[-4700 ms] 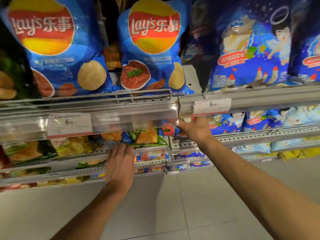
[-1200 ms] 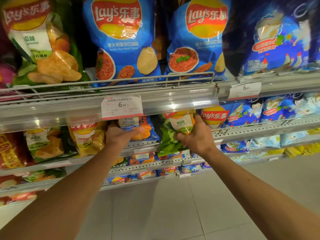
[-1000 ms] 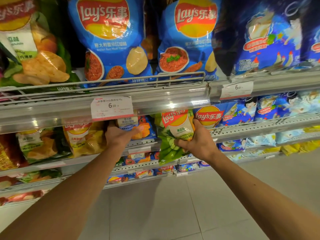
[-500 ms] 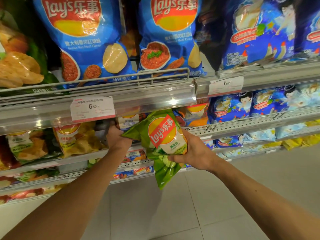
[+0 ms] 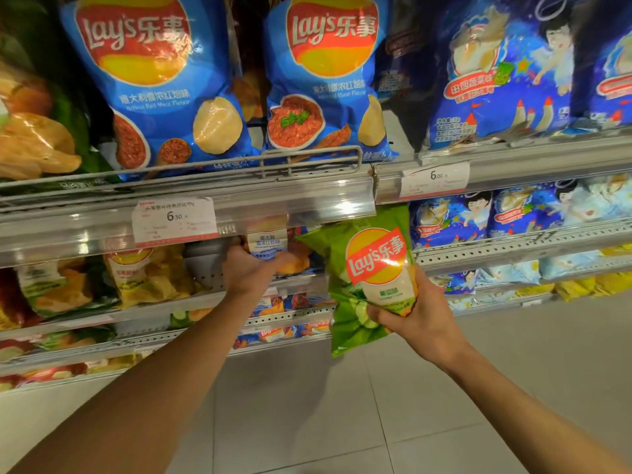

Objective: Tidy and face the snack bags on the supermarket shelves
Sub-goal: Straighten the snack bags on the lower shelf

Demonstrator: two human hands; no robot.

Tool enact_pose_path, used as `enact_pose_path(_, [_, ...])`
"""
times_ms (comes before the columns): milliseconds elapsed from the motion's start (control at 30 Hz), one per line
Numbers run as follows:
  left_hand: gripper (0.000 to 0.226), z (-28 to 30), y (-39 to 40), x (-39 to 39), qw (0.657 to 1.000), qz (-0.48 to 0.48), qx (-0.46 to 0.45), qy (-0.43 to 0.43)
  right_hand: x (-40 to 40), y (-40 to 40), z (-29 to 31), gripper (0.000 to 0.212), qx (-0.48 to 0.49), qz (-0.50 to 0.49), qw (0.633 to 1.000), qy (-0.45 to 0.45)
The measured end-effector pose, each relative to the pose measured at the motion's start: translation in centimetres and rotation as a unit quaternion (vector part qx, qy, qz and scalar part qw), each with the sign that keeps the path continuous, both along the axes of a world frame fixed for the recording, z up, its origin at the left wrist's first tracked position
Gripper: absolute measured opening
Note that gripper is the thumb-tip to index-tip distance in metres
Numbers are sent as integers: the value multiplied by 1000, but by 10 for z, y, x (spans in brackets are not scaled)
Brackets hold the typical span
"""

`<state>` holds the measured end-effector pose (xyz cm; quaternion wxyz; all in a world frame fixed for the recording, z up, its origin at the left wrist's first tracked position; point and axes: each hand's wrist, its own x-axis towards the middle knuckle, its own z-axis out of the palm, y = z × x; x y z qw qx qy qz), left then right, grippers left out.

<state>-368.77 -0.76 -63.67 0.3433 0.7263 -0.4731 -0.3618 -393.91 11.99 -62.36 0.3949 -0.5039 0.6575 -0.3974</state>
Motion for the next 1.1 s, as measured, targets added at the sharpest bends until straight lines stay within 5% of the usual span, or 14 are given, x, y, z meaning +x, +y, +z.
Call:
enact_pose_path(167, [41,0,-1,-33,999,-38,13,28,-33,20,1,59,-20,-75,997,13])
enact_pose_path(400, [61,-3,0,-52,999,-32,-2,-5,-33,22,-10,62,-31,-119,992,-31])
enact_pose_path(633, [93,-5,0,-38,986,-95,56,-128,16,15,-15,60,-63,-157,986,-1])
enact_pose_path(900, [37,-6,56,62,943,-173,-137,-250,101,15,-11,63,-60,-152,986,19])
enact_pose_path(1100, [32,-10,84,163,880,-210,-184,-385,186,-9,-3,62,-54,-131,989,29])
